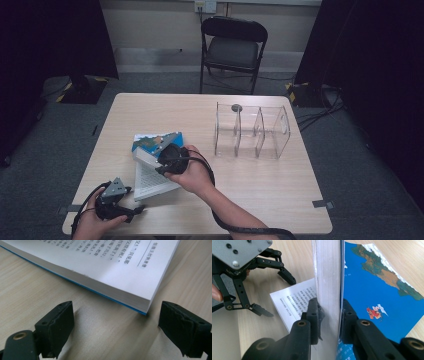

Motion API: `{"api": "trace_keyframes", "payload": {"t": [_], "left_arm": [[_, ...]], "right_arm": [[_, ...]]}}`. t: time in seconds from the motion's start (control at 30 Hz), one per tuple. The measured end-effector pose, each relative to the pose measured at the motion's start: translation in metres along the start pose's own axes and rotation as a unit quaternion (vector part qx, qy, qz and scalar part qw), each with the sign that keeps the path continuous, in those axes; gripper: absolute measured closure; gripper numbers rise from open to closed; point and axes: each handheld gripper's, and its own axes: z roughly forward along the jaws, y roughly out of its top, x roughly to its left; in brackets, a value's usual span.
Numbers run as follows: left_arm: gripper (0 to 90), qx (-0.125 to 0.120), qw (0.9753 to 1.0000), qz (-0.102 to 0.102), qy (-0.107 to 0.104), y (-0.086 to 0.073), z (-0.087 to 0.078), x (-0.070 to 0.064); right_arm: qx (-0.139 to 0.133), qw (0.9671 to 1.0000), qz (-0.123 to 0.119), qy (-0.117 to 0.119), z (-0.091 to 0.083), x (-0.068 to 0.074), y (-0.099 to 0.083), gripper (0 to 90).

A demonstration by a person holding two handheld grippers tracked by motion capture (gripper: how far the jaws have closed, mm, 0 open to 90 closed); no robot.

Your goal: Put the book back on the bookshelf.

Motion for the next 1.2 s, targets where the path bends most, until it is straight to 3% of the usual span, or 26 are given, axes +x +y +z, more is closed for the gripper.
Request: {"api": "trace_keyframes", "payload": {"t": [0.07, 0.13, 0.3, 0.43, 0.7, 0.9, 1.2], "left_arm": [[12.6, 0.002, 0.9999, 0.008, 0.010, 0.002, 0.001, 0.000], [13.1, -0.002, 0.9999, -0.006, 0.013, 0.002, 0.003, 0.001], [16.3, 0.000, 0.9997, -0.013, 0.021, 0.006, 0.005, 0.005], [16.7, -0.002, 0.9997, -0.017, 0.020, 0.008, 0.006, 0.006], [17.2, 0.007, 0.9998, -0.008, 0.018, 0.010, 0.006, 0.008], [17.8, 0.002, 0.9996, -0.024, 0.012, 0.010, 0.005, 0.010], [18.0, 0.003, 0.9997, -0.015, 0.017, 0.010, 0.007, 0.009]], "right_arm": [[0.003, 1.0000, 0.003, -0.001, 0.000, 0.000, 0.000, 74.2], [0.005, 1.0000, 0.000, -0.002, -0.002, -0.001, 0.000, 74.3], [0.003, 1.0000, 0.000, -0.007, -0.006, -0.002, -0.001, 74.4], [0.003, 1.0000, 0.006, -0.007, -0.006, 0.000, -0.002, 74.4], [0.008, 0.9999, -0.005, -0.013, -0.003, 0.004, -0.005, 74.4], [0.002, 1.0000, 0.000, -0.007, -0.003, 0.003, -0.008, 74.3], [0.003, 0.9999, 0.003, -0.010, -0.005, 0.002, -0.003, 74.4]]}}
